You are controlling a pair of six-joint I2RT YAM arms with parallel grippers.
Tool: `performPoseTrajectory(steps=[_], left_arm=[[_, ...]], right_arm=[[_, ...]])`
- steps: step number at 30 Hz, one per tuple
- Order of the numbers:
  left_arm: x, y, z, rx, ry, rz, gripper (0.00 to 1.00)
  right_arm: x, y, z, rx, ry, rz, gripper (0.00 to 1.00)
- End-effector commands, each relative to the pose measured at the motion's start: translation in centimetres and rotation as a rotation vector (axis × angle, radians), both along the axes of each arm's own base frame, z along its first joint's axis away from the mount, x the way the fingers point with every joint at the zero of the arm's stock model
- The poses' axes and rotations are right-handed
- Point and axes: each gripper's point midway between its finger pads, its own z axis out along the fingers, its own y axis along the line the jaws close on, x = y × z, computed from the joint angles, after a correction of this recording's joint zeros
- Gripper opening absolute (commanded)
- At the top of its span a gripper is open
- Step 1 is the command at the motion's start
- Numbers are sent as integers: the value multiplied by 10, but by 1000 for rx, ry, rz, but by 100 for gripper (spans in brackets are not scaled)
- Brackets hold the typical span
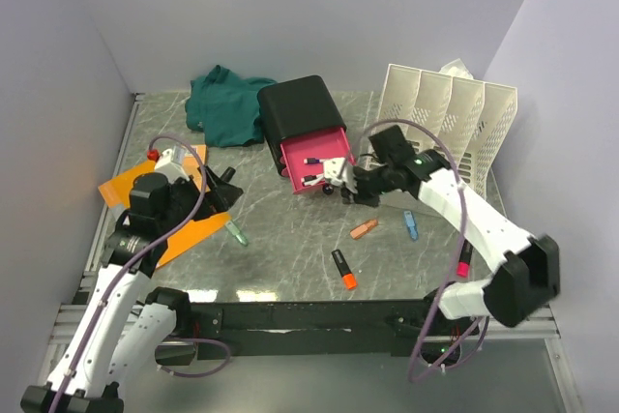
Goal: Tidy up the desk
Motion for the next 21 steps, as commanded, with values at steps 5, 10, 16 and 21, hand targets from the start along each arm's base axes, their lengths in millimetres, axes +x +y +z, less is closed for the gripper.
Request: performPoseTrajectory(steps=[5, 10, 16, 21], left_arm=[[-6, 8, 24, -31, -140, 47, 99], [-9, 8, 26, -20, -152, 34, 99], [2, -5, 19, -35, -96, -22, 99], [6, -11, 18, -42, -81, -53, 100]], right_arm=[[60, 30, -7, -96, -166, -28, 3], [69, 15, -20, -191, -174, -80, 3], [89, 16, -36, -214, -206, -137, 3], [135, 36, -20, -152, -275, -264, 4]])
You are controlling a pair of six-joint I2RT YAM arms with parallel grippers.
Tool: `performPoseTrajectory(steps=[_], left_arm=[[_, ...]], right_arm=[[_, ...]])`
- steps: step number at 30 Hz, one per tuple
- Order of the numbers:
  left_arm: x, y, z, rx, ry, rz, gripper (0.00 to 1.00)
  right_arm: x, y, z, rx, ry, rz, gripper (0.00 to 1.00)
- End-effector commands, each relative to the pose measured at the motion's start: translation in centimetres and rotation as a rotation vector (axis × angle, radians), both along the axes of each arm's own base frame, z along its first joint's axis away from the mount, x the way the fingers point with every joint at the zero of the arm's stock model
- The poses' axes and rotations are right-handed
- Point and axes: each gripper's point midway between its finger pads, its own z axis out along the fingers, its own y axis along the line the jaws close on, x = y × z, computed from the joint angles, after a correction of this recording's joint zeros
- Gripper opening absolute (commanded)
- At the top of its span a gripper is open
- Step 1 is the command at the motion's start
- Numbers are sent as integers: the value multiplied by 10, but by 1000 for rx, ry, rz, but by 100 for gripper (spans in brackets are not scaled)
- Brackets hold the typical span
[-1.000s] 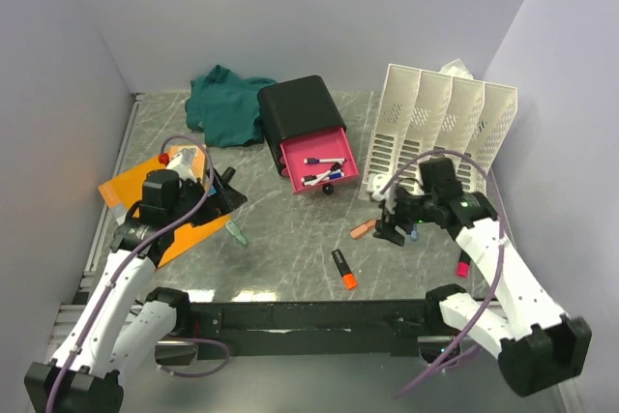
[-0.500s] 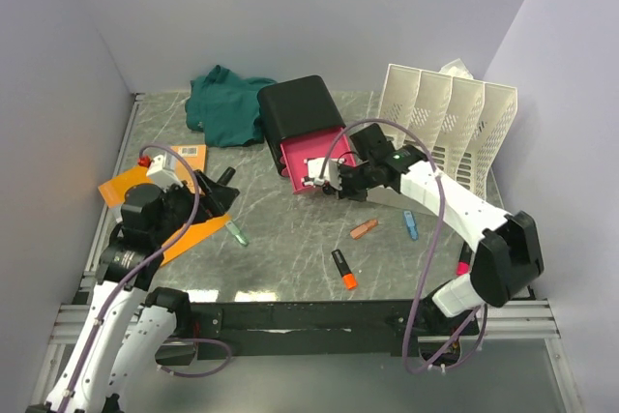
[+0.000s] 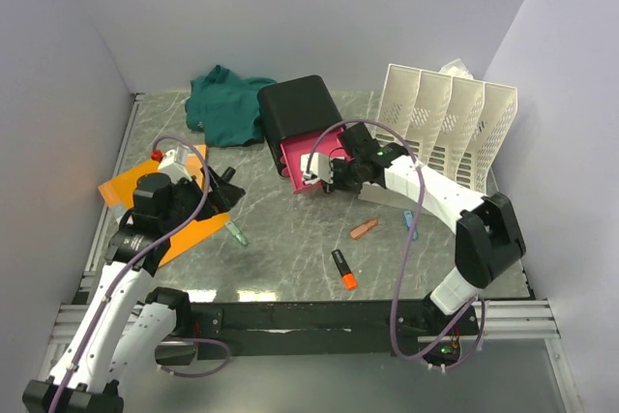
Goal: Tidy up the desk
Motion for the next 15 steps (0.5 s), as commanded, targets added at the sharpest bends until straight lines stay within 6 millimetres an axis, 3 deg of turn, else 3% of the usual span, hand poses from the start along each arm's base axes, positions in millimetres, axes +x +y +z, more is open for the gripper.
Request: performPoseTrajectory(steps=[1, 6, 8, 9, 11, 12, 13, 14, 15], left_arm=[[3, -9, 21, -28, -68, -50, 100], [-1, -9, 9, -35, -52, -51, 99], [1, -10, 7, -44, -55, -46, 99], [1, -10, 5, -47, -47, -47, 99], [4, -11, 1, -45, -23, -46, 100], [5, -12, 2, -50, -19, -50, 100], [7, -13, 0, -50, -7, -52, 100], [8, -14, 2, -58, -2, -50, 99], [10, -14, 1, -59, 6, -46, 100]], right_arm=[[60, 26, 38, 102, -170, -123, 4], [93, 48, 81, 256, -249, -225, 4], [104, 55, 83, 310, -238, -298, 6], [113, 61, 96, 351, -263, -316, 8], [127, 66, 91, 385, -249, -401, 11], [138, 71, 103, 426, -280, -430, 12], [145, 71, 103, 429, -293, -469, 13], [151, 75, 94, 441, -275, -511, 14], [161, 77, 104, 474, -301, -545, 16]])
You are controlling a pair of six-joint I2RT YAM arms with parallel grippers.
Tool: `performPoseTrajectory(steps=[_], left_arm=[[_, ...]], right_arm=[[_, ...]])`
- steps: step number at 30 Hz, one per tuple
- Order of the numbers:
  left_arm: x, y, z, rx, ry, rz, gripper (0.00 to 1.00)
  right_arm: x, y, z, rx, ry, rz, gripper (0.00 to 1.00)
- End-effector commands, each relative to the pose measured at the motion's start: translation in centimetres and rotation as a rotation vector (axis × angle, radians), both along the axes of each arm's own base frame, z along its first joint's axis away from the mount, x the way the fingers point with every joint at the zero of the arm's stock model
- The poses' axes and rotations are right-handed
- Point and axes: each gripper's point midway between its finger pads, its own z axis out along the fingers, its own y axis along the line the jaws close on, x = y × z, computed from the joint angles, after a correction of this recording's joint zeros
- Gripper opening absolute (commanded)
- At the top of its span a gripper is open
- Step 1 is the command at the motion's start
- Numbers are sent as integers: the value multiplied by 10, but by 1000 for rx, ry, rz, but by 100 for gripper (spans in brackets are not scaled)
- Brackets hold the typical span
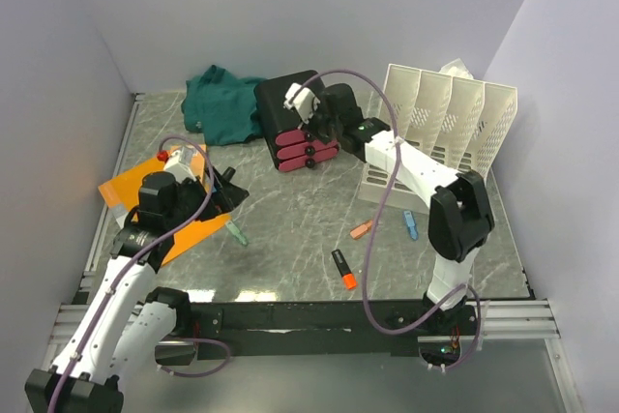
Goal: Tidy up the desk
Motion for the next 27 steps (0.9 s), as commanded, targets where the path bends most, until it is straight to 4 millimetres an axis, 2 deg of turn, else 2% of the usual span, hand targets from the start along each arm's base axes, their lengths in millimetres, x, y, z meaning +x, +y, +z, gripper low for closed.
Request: performPoseTrajectory(steps=[1, 2, 4, 7, 8, 9, 10, 11, 13, 14, 15, 16, 17, 18, 19, 21, 22, 23, 24, 25, 26, 27], left_arm=[[10, -7, 13, -36, -18, -11, 99], [12, -7, 15, -45, -12, -4, 100], [16, -7, 8, -47, 35, 15, 99], [21, -8, 4, -61, 89, 42, 100], [22, -9, 5, -71, 100, 50, 99], [24, -10, 1, -70, 116, 60, 99], [28, -9, 2, -65, 112, 82, 100], [28, -16, 6, -67, 105, 75, 99], [33, -25, 4, -53, 116, 73, 100], [34, -37, 10, -34, 96, 62, 99], [37, -44, 3, -7, 121, 54, 99], [39, -50, 2, 12, 122, 49, 99], [39, -61, 6, 32, 109, 30, 100], [43, -67, -4, 58, 135, 28, 99], [45, -72, -6, 64, 137, 22, 100], [48, -90, -10, 58, 143, -3, 100], [50, -96, -10, 49, 143, -10, 100], [53, -105, -5, 44, 124, -7, 99], [61, -110, -11, 61, 130, 15, 100], [65, -116, -11, 67, 125, 26, 100], [67, -130, 1, 55, 104, 19, 99], [74, -138, -10, 79, 125, 29, 99]], right_arm=[[45, 17, 26, 185, -74, -204, 17], [52, 14, 19, 190, -65, -255, 18], [56, 15, 25, 213, -71, -279, 18], [45, 11, 31, 233, -54, -273, 20], [36, 10, 50, 261, -66, -248, 22], [27, 5, 44, 243, -41, -245, 24], [18, 6, 49, 251, -26, -216, 27], [7, 3, 68, 271, -36, -194, 28], [-16, 1, 67, 261, 31, -123, 36], [-29, -3, 81, 270, 30, -85, 41], [-49, -3, 74, 250, 105, -2, 47], [-65, -6, 83, 248, 109, 60, 47], [-75, -10, 83, 207, 97, 132, 52], [-92, -17, 71, 172, 147, 177, 58], [-99, -25, 79, 188, 140, 197, 58], [-107, -38, 69, 195, 180, 193, 62], [-109, -54, 79, 243, 174, 187, 64], [-111, -61, 79, 277, 189, 174, 67], [-110, -72, 70, 301, 200, 147, 70], [-113, -82, 78, 333, 179, 127, 70], [-109, -99, 77, 368, 188, 72, 72], [-112, -106, 67, 376, 208, 47, 73]])
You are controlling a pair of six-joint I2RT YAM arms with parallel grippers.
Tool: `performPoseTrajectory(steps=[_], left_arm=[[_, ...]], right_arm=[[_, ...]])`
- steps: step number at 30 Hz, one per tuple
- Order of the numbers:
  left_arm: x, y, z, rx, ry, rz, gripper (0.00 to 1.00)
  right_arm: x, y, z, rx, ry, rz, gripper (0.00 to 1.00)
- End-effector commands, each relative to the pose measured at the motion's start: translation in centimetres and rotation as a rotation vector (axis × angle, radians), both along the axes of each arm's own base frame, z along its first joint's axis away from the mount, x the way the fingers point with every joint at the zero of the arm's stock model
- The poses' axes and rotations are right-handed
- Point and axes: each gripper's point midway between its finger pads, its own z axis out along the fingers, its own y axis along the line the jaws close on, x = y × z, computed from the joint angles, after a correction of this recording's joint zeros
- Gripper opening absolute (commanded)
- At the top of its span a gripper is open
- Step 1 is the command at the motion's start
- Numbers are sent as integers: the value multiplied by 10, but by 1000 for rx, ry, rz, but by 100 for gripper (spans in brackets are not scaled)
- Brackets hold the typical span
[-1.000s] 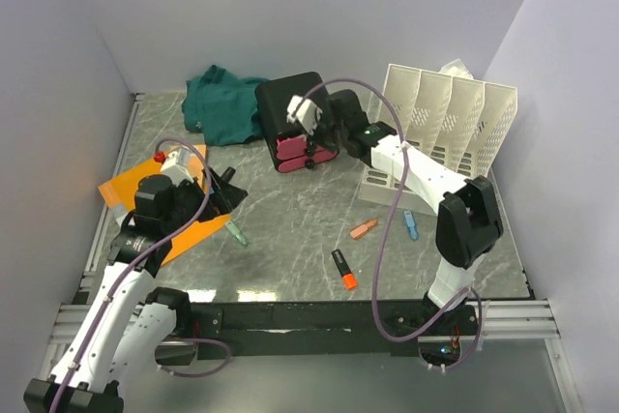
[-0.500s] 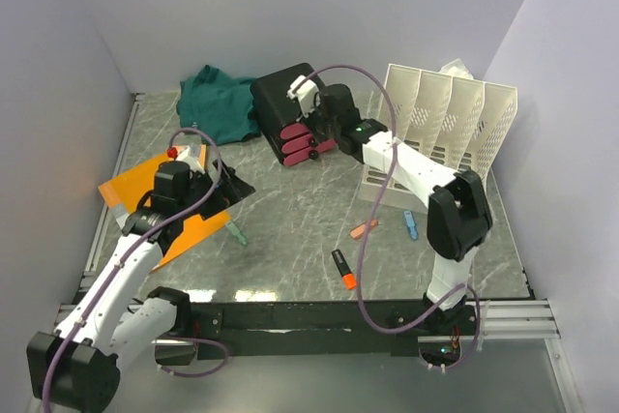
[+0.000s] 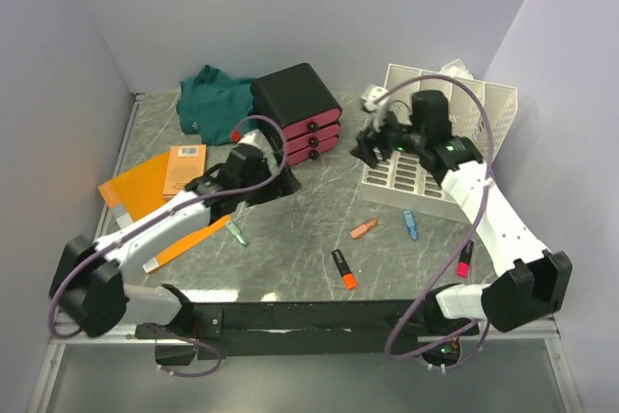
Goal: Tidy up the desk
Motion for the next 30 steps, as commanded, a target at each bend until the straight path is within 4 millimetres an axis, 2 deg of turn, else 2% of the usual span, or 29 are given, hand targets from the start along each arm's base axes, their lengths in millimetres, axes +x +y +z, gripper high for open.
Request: performPoseTrajectory(steps=[1, 2, 3, 4, 5, 6, 7, 8, 9, 10, 11, 12, 13, 14, 15, 16, 17, 19, 20, 21, 22, 24, 30], left_arm=[[42, -36, 30, -14, -116, 93, 99], [48, -49, 45, -31, -136, 94, 99], [55, -57, 28, 10, -109, 104, 99], [62, -60, 24, 37, -107, 122, 98], [70, -71, 37, 26, -128, 130, 93], [78, -77, 19, 64, -107, 140, 92], [86, -78, 17, 92, -119, 170, 90], [95, -86, 26, 81, -142, 186, 88], [102, -91, 8, 118, -126, 197, 86], [110, -97, 15, 117, -144, 219, 84], [119, -93, 14, 147, -164, 267, 83], [127, -94, -4, 190, -159, 289, 81], [136, -100, 6, 180, -180, 317, 77], [142, -92, 2, 225, -190, 365, 77], [146, -92, -12, 262, -183, 380, 75], [152, -93, -7, 257, -193, 412, 73], [157, -85, -17, 308, -199, 453, 72], [163, -82, -16, 324, -216, 494, 68], [165, -81, -24, 351, -216, 499, 67], [168, -78, -24, 366, -227, 521, 66], [172, -80, -20, 366, -238, 523, 66], [176, -80, -30, 395, -240, 531, 65], [187, -88, -37, 413, -256, 525, 64]], right_arm=[[-20, -33, -19, 94, 103, -40, 73], [-22, -40, -23, 107, 133, -72, 74], [-29, -43, -36, 108, 175, -85, 74], [-34, -45, -37, 118, 183, -94, 75], [-38, -47, -41, 134, 202, -103, 75], [-42, -50, -49, 157, 216, -99, 76], [-47, -53, -45, 184, 204, -104, 77], [-50, -56, -50, 199, 215, -109, 77], [-49, -62, -45, 231, 197, -109, 77], [-53, -64, -40, 259, 195, -109, 77], [-54, -68, -43, 278, 204, -117, 77], [-53, -72, -36, 313, 175, -108, 77], [-56, -78, -30, 345, 164, -127, 79], [-56, -81, -32, 362, 150, -130, 79], [-58, -86, -29, 378, 135, -133, 79], [-60, -88, -32, 377, 135, -134, 79], [-61, -89, -36, 375, 142, -139, 79], [-60, -94, -41, 376, 152, -146, 79], [-60, -95, -42, 377, 164, -151, 79], [-58, -96, -44, 376, 181, -154, 79], [-59, -95, -42, 377, 182, -143, 79], [-59, -94, -41, 382, 184, -136, 79], [-61, -92, -39, 395, 185, -129, 79]])
